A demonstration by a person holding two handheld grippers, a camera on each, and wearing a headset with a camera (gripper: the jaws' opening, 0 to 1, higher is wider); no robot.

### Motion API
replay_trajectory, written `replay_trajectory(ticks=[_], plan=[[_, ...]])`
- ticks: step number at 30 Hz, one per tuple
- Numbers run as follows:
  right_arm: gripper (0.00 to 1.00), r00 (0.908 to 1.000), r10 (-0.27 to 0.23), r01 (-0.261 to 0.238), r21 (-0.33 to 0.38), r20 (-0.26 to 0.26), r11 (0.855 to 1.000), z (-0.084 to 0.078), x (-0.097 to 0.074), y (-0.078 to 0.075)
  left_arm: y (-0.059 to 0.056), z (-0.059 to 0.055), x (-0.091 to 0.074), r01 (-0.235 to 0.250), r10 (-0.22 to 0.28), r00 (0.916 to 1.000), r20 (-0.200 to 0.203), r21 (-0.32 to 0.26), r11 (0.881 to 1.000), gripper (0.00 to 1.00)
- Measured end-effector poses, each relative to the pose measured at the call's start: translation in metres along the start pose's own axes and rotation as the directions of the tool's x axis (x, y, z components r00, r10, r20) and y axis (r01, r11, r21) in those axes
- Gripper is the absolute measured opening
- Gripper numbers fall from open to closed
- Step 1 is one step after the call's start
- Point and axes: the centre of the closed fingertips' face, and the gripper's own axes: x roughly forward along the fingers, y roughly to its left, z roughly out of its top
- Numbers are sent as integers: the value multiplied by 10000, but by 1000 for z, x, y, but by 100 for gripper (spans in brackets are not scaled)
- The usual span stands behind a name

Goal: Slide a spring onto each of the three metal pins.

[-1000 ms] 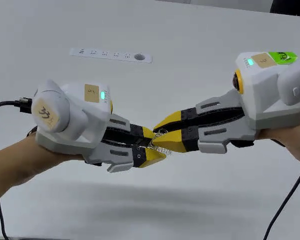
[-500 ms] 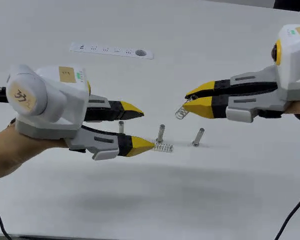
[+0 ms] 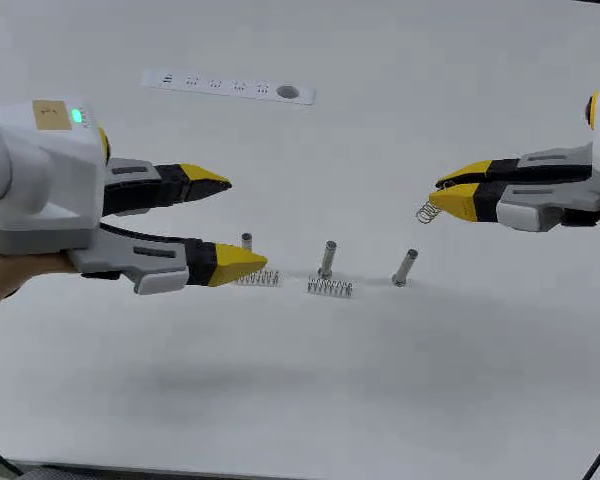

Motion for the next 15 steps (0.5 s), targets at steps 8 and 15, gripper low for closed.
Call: replay_trajectory(ticks=[8,15], plan=[[11,9988,40,-26,292,-479,9996,-25,14,-4,15,-5,-11,-559,559,9984,-23,-274,9981,55],[11,9981,86,-53,541,-607,9985,-35,20,-10,23,-11,-19,-855,850,9963,-119,-523,9950,55]])
